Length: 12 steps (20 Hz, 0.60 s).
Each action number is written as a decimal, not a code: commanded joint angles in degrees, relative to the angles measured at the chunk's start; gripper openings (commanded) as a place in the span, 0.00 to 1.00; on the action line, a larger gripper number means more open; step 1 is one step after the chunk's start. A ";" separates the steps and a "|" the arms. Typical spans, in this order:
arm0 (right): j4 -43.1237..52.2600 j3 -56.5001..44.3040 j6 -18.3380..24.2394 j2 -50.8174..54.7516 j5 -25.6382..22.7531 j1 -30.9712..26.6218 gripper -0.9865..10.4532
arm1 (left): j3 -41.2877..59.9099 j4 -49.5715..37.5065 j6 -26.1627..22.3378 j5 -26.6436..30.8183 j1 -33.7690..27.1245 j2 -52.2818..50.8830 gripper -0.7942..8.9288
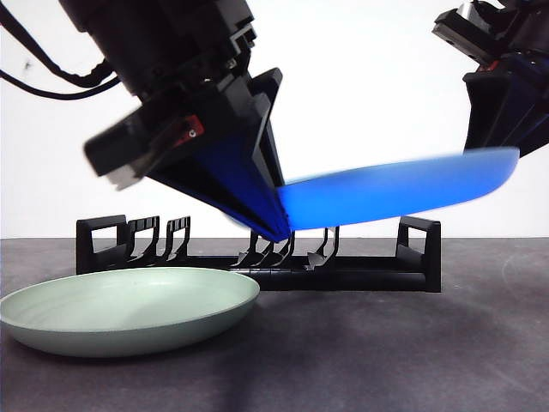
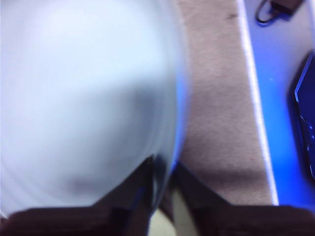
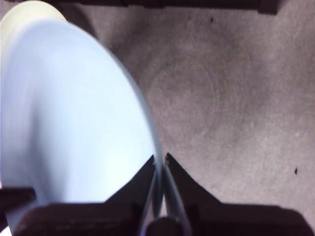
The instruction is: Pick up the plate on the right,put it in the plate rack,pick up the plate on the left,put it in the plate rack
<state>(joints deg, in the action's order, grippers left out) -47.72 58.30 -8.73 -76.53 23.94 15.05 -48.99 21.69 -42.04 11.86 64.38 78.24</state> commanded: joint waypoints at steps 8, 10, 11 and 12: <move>1.07 0.28 2.73 0.92 4.44 -0.04 0.31 | -0.07 -0.66 1.53 0.11 0.04 0.44 0.07; 3.48 0.28 2.51 2.75 4.48 -0.04 0.39 | -0.07 -1.53 2.32 0.13 0.02 0.44 0.07; 5.31 0.28 1.79 4.15 4.46 -0.04 0.39 | -0.09 -2.58 3.63 0.48 0.02 0.44 0.07; 7.58 0.28 0.81 5.88 4.44 -0.04 0.39 | -0.13 -3.72 5.09 1.68 0.02 0.31 0.07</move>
<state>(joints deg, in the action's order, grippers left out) -40.45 58.39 -7.35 -70.91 28.32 15.00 -49.01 18.68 -38.89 13.26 64.51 78.30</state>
